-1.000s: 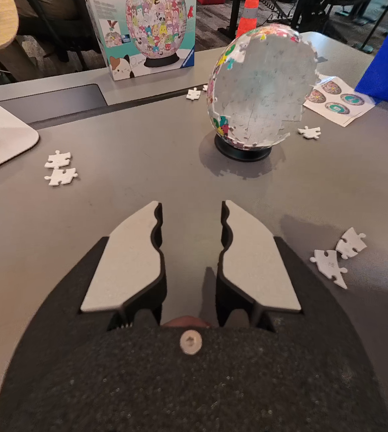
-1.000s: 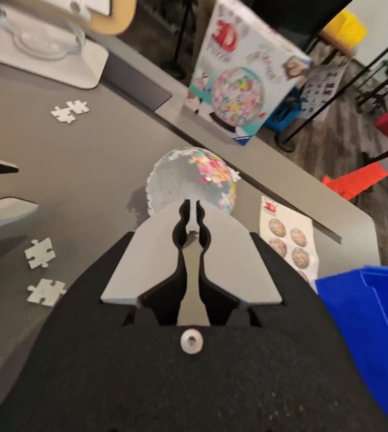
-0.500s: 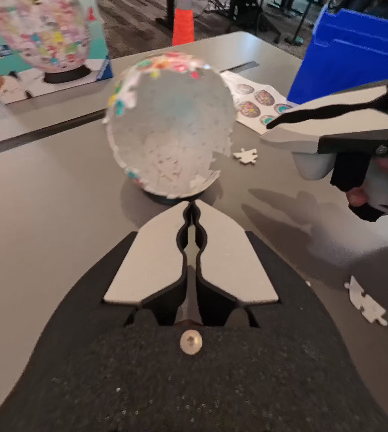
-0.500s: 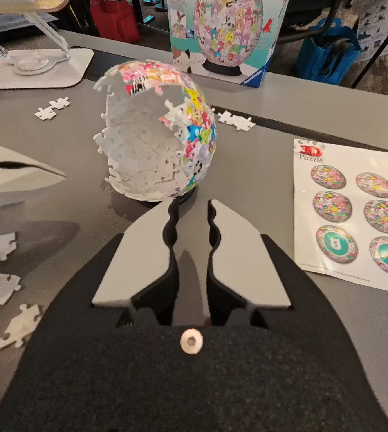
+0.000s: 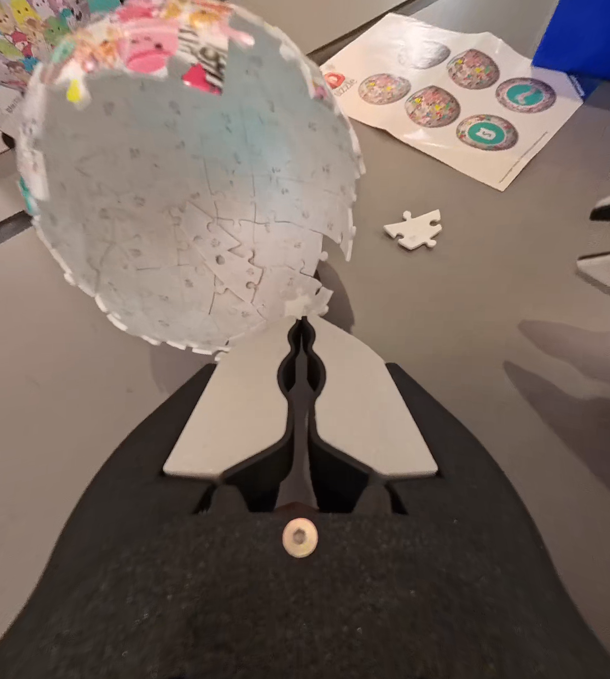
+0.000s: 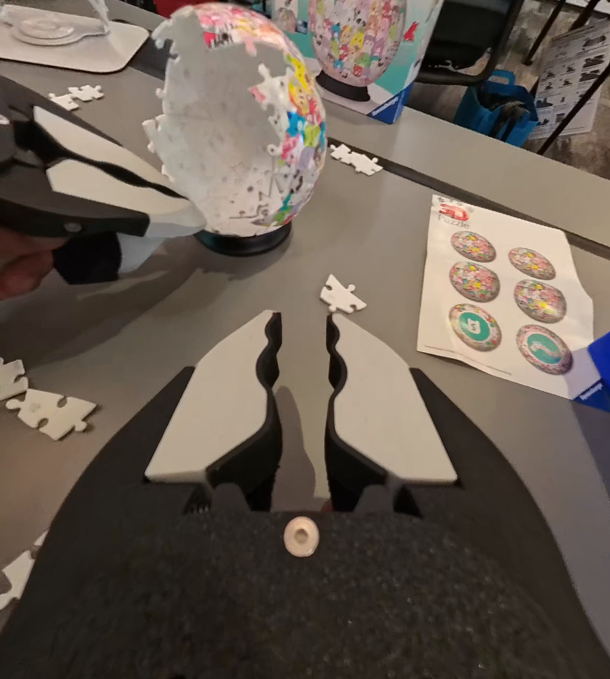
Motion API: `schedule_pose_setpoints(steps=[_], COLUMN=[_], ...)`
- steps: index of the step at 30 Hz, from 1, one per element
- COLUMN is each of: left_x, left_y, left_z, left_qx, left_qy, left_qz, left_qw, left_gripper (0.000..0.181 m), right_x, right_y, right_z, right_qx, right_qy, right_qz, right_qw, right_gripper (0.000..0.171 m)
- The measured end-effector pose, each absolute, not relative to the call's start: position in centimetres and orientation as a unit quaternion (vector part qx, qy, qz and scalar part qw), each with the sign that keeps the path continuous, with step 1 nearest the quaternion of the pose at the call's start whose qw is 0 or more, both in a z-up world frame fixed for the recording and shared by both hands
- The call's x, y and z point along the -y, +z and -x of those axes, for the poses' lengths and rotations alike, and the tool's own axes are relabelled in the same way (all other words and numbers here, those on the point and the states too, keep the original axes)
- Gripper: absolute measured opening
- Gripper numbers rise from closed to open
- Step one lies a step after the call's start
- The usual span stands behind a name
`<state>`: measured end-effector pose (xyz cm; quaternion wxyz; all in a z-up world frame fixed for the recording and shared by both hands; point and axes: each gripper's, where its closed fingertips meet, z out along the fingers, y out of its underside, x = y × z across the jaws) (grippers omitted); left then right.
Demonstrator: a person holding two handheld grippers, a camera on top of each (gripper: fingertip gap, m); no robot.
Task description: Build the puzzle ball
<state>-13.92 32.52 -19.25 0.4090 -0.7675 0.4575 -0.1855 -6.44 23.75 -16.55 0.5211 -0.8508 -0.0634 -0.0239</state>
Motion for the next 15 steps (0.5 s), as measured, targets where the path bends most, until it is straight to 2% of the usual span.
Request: schedule_pose_setpoints(steps=[15], left_x=[-34.3], left_y=[-20.7], left_z=[14.3], left_qx=[-0.429], left_qy=[-0.14], left_qz=[0.805], left_qw=[0.386], left_gripper=[0.0], right_x=[-23.1], right_y=[-16.5], right_z=[8.6], right_qx=[0.108], right_qy=[0.002], right_qz=[0.842], right_qw=[0.529], right_gripper=[0.024])
